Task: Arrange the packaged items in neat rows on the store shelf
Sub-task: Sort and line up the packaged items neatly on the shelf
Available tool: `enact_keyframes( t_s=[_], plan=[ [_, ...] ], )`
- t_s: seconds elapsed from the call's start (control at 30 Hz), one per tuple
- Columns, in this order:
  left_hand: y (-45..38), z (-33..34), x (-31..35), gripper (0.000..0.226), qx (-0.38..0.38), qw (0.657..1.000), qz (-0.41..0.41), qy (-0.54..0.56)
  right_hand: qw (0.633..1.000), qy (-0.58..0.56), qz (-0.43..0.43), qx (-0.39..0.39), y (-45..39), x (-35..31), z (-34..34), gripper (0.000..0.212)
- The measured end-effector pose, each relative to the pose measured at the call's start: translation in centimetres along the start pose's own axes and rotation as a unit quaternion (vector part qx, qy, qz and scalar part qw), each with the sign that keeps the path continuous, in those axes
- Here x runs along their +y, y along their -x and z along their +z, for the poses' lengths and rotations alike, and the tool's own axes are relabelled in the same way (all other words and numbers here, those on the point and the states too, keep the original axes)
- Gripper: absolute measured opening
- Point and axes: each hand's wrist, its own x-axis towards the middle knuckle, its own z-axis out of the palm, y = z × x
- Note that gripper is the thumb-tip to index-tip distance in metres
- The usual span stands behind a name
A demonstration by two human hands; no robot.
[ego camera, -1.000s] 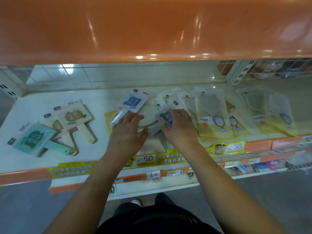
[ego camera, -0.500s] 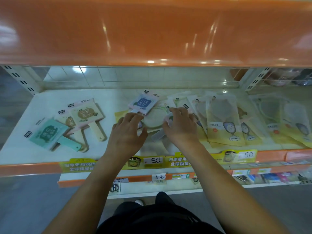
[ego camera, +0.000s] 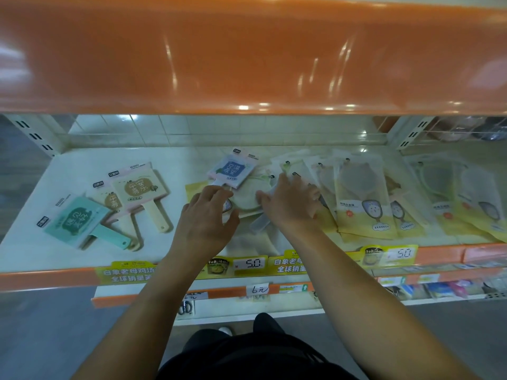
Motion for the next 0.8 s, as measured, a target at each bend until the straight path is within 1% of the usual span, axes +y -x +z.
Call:
enact_keyframes(
  t_s=[0.1, 0.23, 0.3, 0.37, 0.43, 0.57, 0.67, 0.73, 0.8],
  plan=[
    [-0.1, -0.1, -0.3, 0.039, -0.002, 1.000, -0.001, 0.000, 0.999, -0.025, -0.036, -0.011, -0.1, -0.2, 0.3, 0.062],
    [-0.2, 0.0, -0.5, 0.039, -0.010, 1.000, -0.007, 0.000, 0.997, -0.047, -0.061, -0.017, -0.2, 0.1, 0.5, 0.065],
    [-0.3, 0.0, -0.3, 0.039, -0.011, 1.000, -0.005, 0.003, 0.998, -0.044, -0.050, -0.006, -0.2, 0.3, 0.5, 0.069],
    [-0.4, 0.1, -0.1, 0.038, -0.013, 1.000, -0.004, 0.004, 0.999, -0.030, -0.017, 0.003, 0.0, 0.4, 0.5, 0.073],
    [-0.5, 0.1, 0.1, 0.037, -0.012, 1.000, -0.003, 0.004, 1.000, -0.012, 0.000, 0.010, 0.1, 0.5, 0.5, 0.073],
    [-0.5, 0.3, 0.4, 0.035, -0.008, 1.000, -0.002, 0.004, 1.000, -0.012, -0.023, 0.000, 0.0, 0.5, 0.2, 0.067],
    [-0.4, 0.4, 0.7, 0.035, -0.005, 1.000, -0.002, 0.007, 0.999, -0.028, -0.044, 0.002, 0.1, 0.5, 0.2, 0.070],
    [-0.3, 0.5, 1.0, 0.035, -0.001, 1.000, -0.001, 0.007, 0.999, -0.023, -0.033, 0.001, 0.3, 0.8, 0.0, 0.072],
    [-0.2, 0.6, 1.2, 0.034, 0.005, 1.000, -0.005, 0.010, 0.999, -0.013, -0.025, -0.014, 0.3, 1.2, -0.2, 0.068]
  ],
)
